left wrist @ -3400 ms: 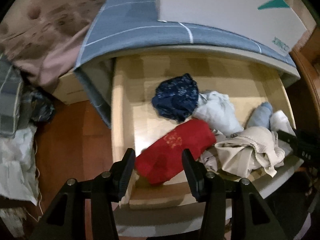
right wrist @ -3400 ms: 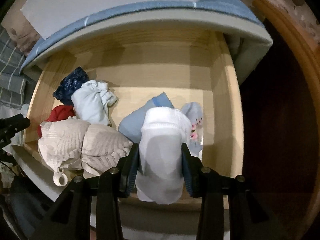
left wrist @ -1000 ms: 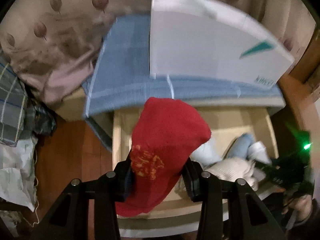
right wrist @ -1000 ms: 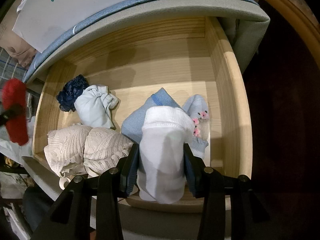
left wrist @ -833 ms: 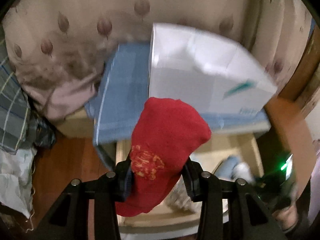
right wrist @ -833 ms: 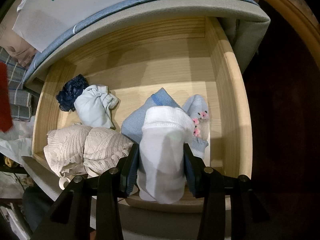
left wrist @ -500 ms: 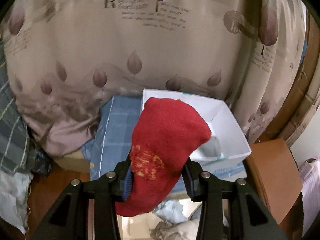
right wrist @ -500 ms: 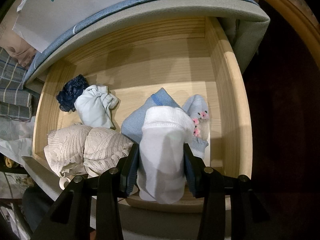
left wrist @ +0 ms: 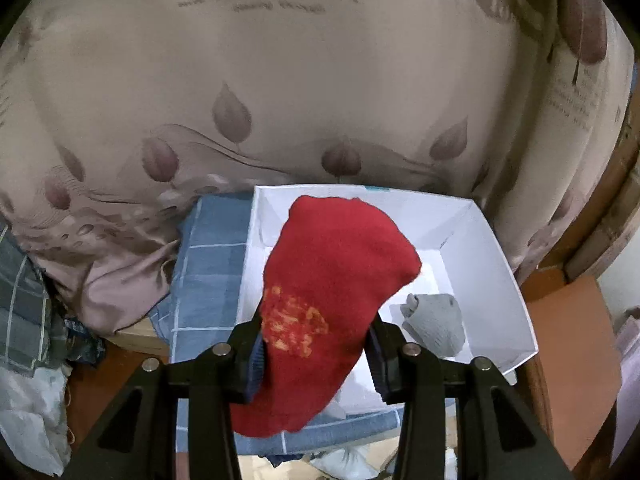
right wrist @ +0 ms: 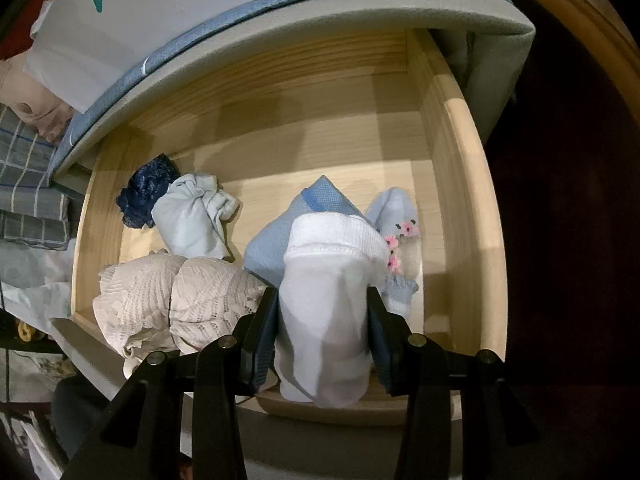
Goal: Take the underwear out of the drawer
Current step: 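Carry the red underwear into the white box and open the left tool, then withdraw the left tool from the box back over the drawer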
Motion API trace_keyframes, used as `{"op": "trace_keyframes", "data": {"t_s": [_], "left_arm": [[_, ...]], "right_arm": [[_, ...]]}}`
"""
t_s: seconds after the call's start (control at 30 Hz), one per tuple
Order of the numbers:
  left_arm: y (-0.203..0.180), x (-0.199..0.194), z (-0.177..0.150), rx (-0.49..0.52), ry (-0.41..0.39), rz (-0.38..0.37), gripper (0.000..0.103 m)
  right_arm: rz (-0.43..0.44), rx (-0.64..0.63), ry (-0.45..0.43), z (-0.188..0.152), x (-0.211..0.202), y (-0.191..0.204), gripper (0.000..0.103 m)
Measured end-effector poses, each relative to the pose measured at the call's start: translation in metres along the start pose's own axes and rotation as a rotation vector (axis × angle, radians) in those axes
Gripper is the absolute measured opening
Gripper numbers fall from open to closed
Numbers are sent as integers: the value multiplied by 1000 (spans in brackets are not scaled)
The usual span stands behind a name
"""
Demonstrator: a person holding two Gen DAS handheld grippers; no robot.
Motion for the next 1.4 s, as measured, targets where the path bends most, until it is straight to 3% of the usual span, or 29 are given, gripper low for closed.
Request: {"op": "trace_keyframes", "data": {"t_s": [0.33, 0.6, 0.7, 0.97, 1.17, 1.4], "left_arm": [[-10, 51, -28, 16, 118, 58, 43], [-6, 47, -24, -13, 123, 35, 55], [-4, 44, -25, -27, 148, 5, 55], [12, 14, -27, -26, 115, 12, 56], [24, -15, -61, 63, 69, 66, 56], [42, -23, -125, 40, 62, 82, 56]], "right_arm": [[22, 14, -2, -1, -1, 0, 41], [22, 14, -1, -1, 0, 0, 41], [20, 13, -1, -1, 0, 0, 41], [15, 9, 1, 0, 1, 0, 41], [10, 5, 0, -1, 1, 0, 41], [0, -3, -1, -1, 1, 0, 41]]}}
Point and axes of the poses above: each gripper's, at about its wrist camera, not at the fingertips, and x roughly the way its jaws point, y to its left, z to its top, the point moved 8 cm from there along x, roughly the way its jaws point, and after that the axes turned 15 degrees about z, right-handed, at the moved point
